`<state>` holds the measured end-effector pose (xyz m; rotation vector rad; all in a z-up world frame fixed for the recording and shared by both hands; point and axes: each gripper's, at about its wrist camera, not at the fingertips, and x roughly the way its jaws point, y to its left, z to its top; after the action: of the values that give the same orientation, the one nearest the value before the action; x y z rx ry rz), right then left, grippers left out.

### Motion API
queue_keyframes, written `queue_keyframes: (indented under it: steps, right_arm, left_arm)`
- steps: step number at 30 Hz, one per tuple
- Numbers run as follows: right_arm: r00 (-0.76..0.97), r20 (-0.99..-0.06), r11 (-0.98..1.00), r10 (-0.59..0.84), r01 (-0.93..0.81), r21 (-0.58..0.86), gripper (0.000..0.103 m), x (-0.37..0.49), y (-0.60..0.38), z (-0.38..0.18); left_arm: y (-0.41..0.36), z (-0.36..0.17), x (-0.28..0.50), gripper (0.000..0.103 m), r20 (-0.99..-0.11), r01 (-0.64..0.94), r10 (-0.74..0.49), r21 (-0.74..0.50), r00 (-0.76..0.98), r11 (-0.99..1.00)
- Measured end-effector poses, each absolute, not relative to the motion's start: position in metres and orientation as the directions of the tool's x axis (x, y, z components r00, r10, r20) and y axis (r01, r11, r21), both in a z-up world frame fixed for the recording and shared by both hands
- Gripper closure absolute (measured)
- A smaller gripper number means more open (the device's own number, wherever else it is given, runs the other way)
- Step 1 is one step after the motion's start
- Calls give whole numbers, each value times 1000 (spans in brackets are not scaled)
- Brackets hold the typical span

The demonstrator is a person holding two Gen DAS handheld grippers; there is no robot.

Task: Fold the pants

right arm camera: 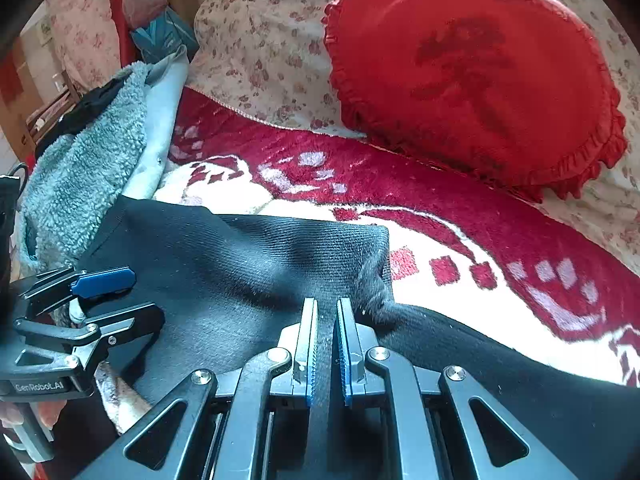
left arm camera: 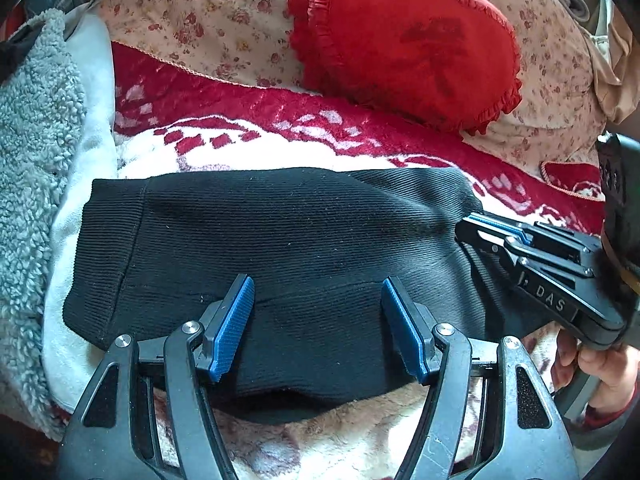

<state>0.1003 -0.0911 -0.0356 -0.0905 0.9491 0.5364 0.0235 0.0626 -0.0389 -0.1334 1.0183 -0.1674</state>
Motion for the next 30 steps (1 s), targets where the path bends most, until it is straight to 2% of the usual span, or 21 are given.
queue_keyframes:
  steps: [10,30]
  right_arm:
    - [510,-777,887,368,-443,130,94,71,-112,-9]
    - [551,-789,935,272,-346,81,92,52,-165,-10]
  left_arm:
    - [42,-15,13,37,-803,133,-235,-194,548,972]
    - [-12,-17,20,37,-805,229,-292,-199,516,953]
